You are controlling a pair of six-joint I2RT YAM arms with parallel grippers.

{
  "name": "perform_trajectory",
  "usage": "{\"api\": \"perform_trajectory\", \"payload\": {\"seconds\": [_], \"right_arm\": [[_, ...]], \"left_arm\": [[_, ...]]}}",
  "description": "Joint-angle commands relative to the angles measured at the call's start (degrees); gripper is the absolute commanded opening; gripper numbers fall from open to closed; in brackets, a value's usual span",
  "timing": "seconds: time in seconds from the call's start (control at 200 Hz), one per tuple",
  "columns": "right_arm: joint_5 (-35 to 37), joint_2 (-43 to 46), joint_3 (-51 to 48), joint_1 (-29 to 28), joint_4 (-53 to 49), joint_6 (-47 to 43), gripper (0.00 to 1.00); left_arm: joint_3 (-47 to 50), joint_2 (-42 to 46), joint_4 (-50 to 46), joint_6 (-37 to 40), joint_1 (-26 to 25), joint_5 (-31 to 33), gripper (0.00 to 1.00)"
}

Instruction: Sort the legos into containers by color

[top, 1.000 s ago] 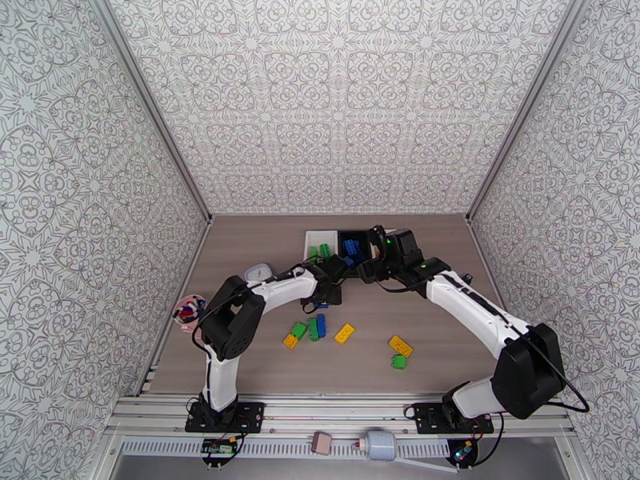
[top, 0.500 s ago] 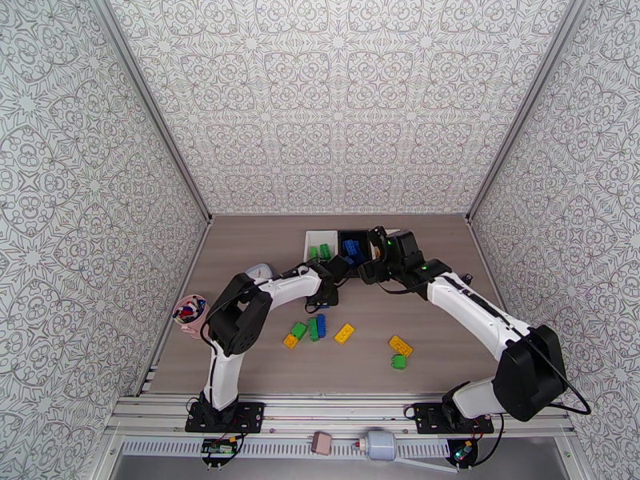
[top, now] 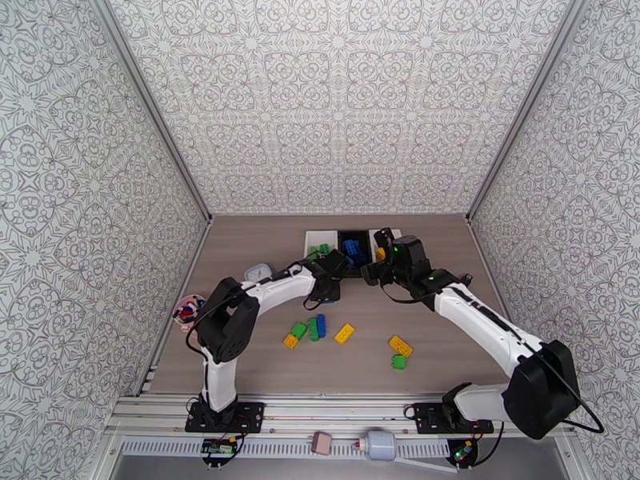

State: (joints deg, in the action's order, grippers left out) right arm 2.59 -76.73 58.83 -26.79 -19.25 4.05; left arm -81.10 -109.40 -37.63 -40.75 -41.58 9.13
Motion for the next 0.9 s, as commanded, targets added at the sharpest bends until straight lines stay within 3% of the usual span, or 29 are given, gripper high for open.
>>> {"api": "perform_trajectory", "payload": {"seconds": [0.0,0.23,0.495,0.615,0.895], "right_arm": [[2.5,2.8,-1.8,-0.2,2.5,2.3,0.92],[4.1,6.6,-4.2,0.1,4.3,3.2,0.92],[5.6,10.1,-6.5,0.4,5.1,3.1,0.93],[6.0,10.9,-7.0,0.6,4.6,3.2,0.94],[6.0,11.5,-7.7,0.9,4.4,3.2,0.94]], "left_arm": [[0.5,4.1,7.1,3.6,0.0,-2.5,0.4],[2.7,7.5,21.2,10.8,-0.3,-2.7,0.39],[2.0,4.9,35.3,26.3,-0.1,-9.8,0.4],[-2.2,1.7,34.9,30.7,0.3,-11.0,0.43],[-13.4,-7.0,29.4,30.5,2.6,-9.9,0.44]]}}
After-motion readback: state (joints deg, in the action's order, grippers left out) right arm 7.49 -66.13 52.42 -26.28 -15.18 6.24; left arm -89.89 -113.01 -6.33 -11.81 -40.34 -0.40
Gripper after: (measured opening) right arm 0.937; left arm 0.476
